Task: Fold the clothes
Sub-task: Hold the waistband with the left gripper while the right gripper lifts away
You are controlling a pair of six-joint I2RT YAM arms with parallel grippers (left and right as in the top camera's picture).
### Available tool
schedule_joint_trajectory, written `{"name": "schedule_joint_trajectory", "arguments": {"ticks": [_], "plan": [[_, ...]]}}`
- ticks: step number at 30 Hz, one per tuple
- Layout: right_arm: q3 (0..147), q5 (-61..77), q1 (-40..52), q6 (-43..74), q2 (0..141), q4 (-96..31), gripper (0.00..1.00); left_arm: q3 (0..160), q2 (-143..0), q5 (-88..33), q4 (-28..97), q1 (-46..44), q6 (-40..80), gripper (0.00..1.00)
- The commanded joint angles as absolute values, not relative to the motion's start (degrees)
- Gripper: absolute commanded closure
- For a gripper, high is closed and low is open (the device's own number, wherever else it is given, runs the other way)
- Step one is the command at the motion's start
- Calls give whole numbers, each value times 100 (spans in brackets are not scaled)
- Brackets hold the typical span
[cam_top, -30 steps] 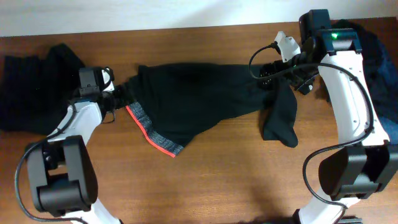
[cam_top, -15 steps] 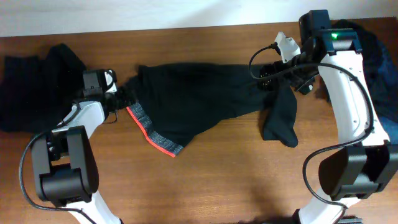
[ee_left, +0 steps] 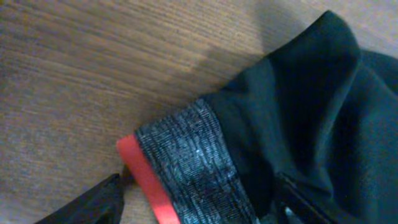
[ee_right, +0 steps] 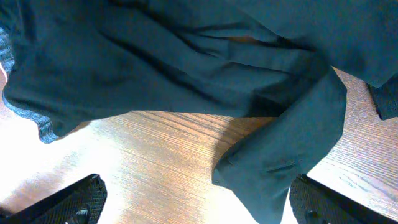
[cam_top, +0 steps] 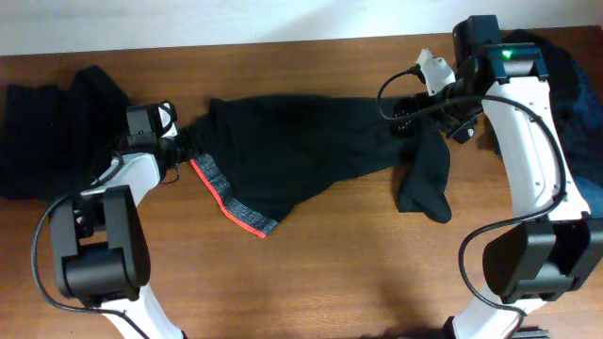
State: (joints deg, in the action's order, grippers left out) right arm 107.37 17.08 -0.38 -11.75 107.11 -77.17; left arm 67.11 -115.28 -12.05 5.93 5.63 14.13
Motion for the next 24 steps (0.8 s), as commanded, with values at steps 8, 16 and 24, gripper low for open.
{"name": "schedule_joint_trajectory", "arguments": {"ticks": [8, 16, 24], "plan": [[10838, 1806, -27, -1155, 10742, -7721, 1, 6755, -11808, -1271, 235, 578, 1413, 56], [10838, 1916, -27, -1157, 10742, -7723, 2, 6757, -11806, -1267, 187, 591, 1409, 72], [10838, 2080, 38, -1160, 10739, -7824, 1, 6818, -11778, -1271, 432, 617, 1409, 91]]}}
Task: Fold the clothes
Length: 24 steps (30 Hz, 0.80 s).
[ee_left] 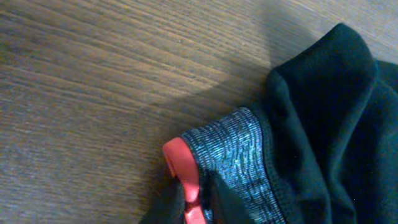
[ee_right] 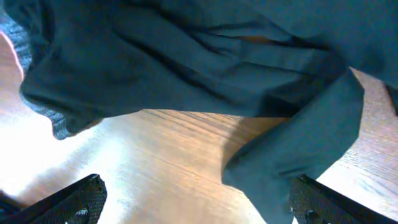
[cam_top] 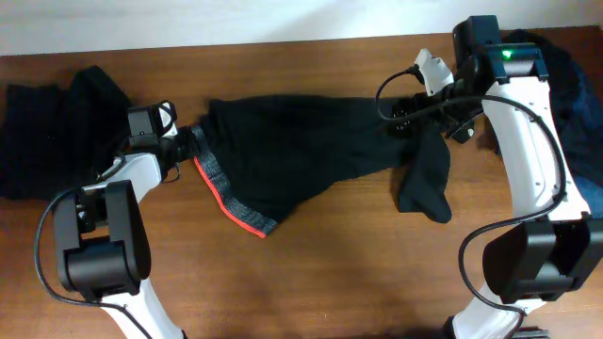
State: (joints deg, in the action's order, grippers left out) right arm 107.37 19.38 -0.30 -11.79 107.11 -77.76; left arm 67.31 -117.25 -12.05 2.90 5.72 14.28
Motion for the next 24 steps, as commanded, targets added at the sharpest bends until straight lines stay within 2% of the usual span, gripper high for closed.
{"name": "schedule_joint_trajectory", "arguments": {"ticks": [1, 8, 24], "plan": [[10840, 2080, 60, -1162, 10739, -7843, 1, 6851, -11760, -1267, 506, 617, 1409, 93], [10840, 2080, 152, -1162, 10728, -7889, 1, 7358, -11631, -1260, 1059, 624, 1313, 99], [10840, 2034, 150, -1223, 10643, -7905, 1, 7688, -10853, -1197, 2060, 998, 867, 100]]}}
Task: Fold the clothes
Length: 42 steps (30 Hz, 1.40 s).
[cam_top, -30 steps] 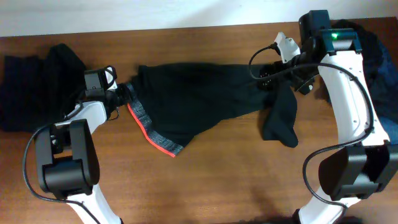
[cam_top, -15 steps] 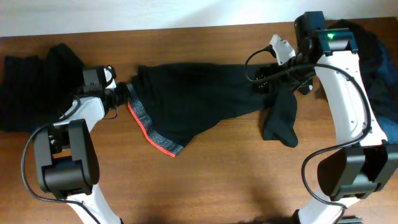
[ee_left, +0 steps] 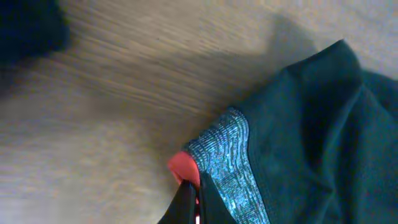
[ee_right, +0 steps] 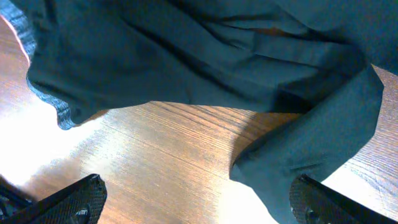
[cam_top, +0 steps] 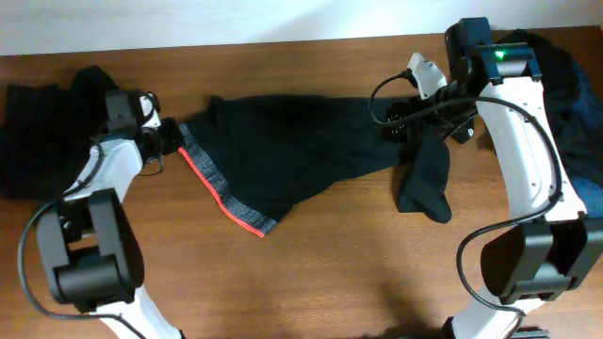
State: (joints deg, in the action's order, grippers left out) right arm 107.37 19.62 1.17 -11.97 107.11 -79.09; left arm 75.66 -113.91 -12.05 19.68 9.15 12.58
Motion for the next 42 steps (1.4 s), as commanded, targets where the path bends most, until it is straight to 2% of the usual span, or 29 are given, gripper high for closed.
{"name": "schedule_joint_trajectory", "arguments": {"ticks": [1, 11, 28, 29, 30, 32, 34, 35, 38, 42], "plan": [[10840, 2034, 150, -1223, 10643, -7905, 1, 7688, -10733, -1135, 2126, 998, 757, 100], [10840, 2038, 150, -1219, 10643, -7902, 1, 7703, -9574, -183, 2287, 954, 296, 100], [10840, 2036, 150, -1201, 10643, -7953, 1, 7736, -10442, -165, 1009, 749, -54, 99], [10840, 2036, 150, -1201, 10643, -7953, 1, 7736, -10508, -165, 980, 749, -54, 94], [10840, 2036, 150, -1199, 10643, -7953, 1, 7736, -10558, -165, 972, 749, -54, 76], [10840, 2036, 150, -1201, 10643, -7950, 1, 7736, -10600, -163, 993, 751, -54, 31], [10840, 2036, 150, -1201, 10643, -7948, 1, 7736, -10602, -165, 1061, 751, -54, 5], [10840, 2036, 150, -1201, 10643, -7944, 1, 7745, -10595, -167, 1109, 749, -54, 2], [10840, 2036, 150, -1201, 10643, -7924, 1, 7819, -10595, -169, 1415, 749, -54, 1], [10840, 2036, 150, -1201, 10643, -7920, 1, 8088, -10532, -228, 2493, 707, -49, 1]]}}
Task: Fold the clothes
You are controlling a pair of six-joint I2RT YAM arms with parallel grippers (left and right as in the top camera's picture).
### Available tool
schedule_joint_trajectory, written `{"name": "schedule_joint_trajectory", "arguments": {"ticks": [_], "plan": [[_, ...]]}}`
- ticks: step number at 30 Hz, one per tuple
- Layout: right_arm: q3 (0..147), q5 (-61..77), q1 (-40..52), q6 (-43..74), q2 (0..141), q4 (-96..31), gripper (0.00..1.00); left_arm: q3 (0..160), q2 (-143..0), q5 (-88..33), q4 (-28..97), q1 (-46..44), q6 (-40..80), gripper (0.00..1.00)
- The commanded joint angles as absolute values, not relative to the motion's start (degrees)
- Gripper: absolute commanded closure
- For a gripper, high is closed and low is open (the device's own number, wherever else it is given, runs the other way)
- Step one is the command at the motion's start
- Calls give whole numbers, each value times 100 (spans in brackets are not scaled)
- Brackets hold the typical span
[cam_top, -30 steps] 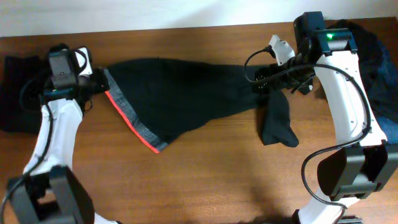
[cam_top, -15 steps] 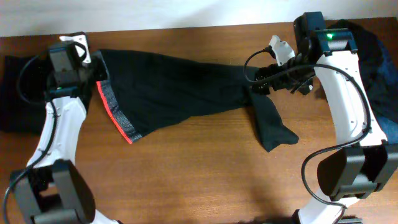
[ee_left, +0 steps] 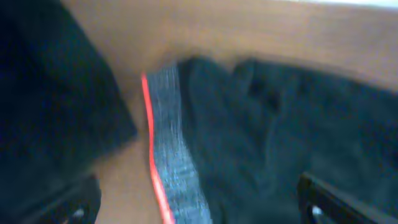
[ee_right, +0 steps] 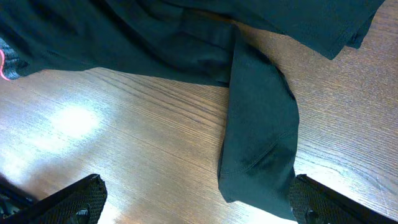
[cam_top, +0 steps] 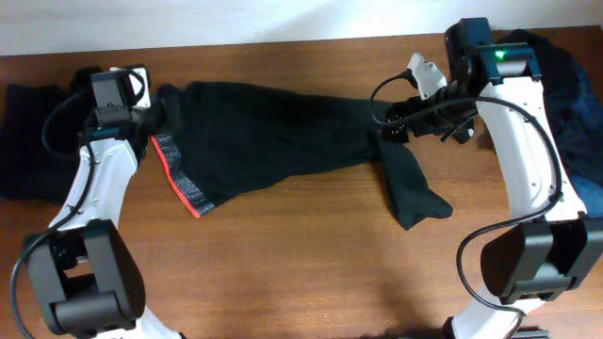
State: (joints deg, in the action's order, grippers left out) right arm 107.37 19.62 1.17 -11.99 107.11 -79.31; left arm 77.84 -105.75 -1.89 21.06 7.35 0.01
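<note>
A black garment [cam_top: 283,127] lies stretched across the table, its grey waistband with a red edge [cam_top: 174,174] at the left and a loose leg [cam_top: 407,193] at the right. My left gripper [cam_top: 155,121] is over the waistband's far end and is open. In the left wrist view the waistband [ee_left: 168,143] runs between the wide-apart fingers of the left gripper [ee_left: 199,202]. My right gripper [cam_top: 391,132] hovers open over the garment's right end. The leg [ee_right: 258,137] lies between the spread fingers of the right gripper [ee_right: 196,202], which hold nothing.
A pile of black clothes [cam_top: 38,122] sits at the far left, close to the left arm, and shows as dark cloth [ee_left: 50,112] in the left wrist view. More dark blue clothes [cam_top: 577,94] lie at the far right behind the right arm.
My left gripper, then shut on the waistband corner, is now farther back and left and stands open. The garment lies farther left and more stretched out. Its right leg has shifted left.
First my left gripper was open at the waistband's corner. Then it was shut on the red-edged corner and stood farther left with it. Now it is open, and the garment lies stretched out toward the back left. My right gripper stayed open over the right end.
</note>
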Motion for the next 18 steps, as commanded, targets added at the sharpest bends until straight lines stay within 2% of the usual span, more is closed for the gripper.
{"name": "schedule_joint_trajectory", "arguments": {"ticks": [1, 7, 10, 14, 18], "plan": [[10840, 2036, 148, -1201, 10643, -7909, 1, 8180, -10506, -322, 2860, 687, -47, 1], [10838, 2036, 148, -1199, 10643, -7649, 1, 8468, -10210, -950, 5266, 523, 617, 1], [10838, 2036, 148, -1199, 10645, -7518, 1, 8468, -10147, -1260, 6093, 523, 832, 1], [10829, 2036, 148, -1199, 10645, -7299, 1, 8409, -10143, -1417, 6873, 523, 832, 1], [10827, 2036, 150, -1199, 10645, -7188, 1, 8134, -10145, -1435, 6906, 523, 987, 1]]}}
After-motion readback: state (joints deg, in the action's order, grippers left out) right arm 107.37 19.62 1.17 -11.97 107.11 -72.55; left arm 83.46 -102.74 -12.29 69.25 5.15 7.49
